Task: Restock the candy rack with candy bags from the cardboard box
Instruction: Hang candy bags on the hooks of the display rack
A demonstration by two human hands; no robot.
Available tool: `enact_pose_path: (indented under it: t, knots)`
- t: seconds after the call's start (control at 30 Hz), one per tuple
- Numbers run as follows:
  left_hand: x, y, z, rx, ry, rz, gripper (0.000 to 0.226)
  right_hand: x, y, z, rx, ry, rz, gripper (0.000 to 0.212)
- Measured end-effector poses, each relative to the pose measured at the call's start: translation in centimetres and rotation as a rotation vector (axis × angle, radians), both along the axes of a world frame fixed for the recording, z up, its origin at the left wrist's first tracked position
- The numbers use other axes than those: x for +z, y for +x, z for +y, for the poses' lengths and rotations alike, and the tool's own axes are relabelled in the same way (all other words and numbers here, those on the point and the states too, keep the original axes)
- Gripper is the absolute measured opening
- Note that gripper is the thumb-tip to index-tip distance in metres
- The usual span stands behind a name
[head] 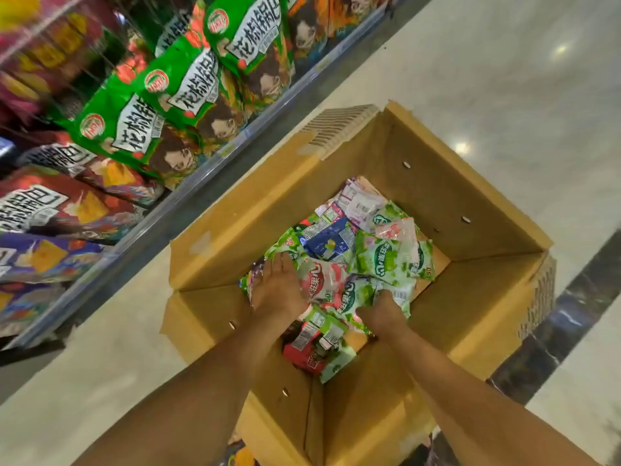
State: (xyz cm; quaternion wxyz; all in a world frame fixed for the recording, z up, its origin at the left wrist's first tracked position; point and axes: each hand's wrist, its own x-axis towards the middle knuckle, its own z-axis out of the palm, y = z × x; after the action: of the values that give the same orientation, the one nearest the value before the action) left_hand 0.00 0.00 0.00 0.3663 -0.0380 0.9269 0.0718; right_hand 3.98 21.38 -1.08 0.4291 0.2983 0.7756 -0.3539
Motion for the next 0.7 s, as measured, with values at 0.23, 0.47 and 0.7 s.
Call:
enact_pose_path:
  t: [0.23, 0.47, 0.7]
  knots:
    - [-3.3, -1.1, -0.2, 0.009, -0.11, 0.05, 0.067, -3.9, -0.2, -0.5, -0.211, 0.014, 0.028, 0.037]
    - [1.0, -1.6, -0.8, 0.001, -0.045, 0.035, 0.051, -0.5, -0.3, -0.6, -0.131, 0.059, 0.006, 0.035]
    - [7.7, -2.3, -1.0, 0.066, 0.163, -0.061, 0.05, 8.8, -2.8, 0.5, -0.023, 0.134, 0.005, 0.021]
